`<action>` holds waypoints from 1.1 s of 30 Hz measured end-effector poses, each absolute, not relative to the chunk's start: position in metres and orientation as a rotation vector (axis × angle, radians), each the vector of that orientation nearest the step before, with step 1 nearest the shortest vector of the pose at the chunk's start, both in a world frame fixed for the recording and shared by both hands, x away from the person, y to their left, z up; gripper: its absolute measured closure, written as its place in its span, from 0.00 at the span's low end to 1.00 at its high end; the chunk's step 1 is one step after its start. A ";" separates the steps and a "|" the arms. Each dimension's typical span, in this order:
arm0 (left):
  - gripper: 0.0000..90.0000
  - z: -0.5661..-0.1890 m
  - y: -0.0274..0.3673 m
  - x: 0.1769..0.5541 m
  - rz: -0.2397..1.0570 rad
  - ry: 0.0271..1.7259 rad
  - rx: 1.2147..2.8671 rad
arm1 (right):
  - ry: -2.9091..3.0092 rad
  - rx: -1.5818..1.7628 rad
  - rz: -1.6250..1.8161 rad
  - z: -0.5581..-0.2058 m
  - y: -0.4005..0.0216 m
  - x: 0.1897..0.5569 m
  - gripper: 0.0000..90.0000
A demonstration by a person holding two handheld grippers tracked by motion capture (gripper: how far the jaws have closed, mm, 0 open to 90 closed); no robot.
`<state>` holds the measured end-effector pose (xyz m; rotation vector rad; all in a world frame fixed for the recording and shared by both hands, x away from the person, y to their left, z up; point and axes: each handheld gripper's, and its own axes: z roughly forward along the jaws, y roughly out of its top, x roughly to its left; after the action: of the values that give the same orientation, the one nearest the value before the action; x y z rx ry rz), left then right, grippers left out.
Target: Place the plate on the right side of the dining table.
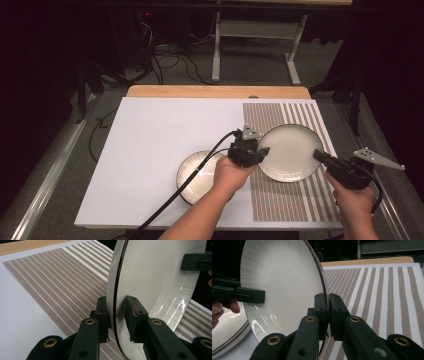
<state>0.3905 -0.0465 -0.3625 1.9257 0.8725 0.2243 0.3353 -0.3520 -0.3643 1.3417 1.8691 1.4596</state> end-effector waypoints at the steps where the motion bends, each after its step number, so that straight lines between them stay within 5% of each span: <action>1: 0.81 -0.363 -0.048 0.391 0.225 0.876 1.927 | 1.867 1.348 1.454 -0.365 -0.352 0.335 0.97; 33: 0.80 -0.383 -0.075 0.410 0.247 0.946 1.975 | 1.854 1.414 1.369 -0.381 -0.367 0.348 0.97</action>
<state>0.4102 -0.0751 -0.3834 1.9754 0.9463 0.2474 0.3480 -0.3667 -0.3814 1.4145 1.8544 1.3694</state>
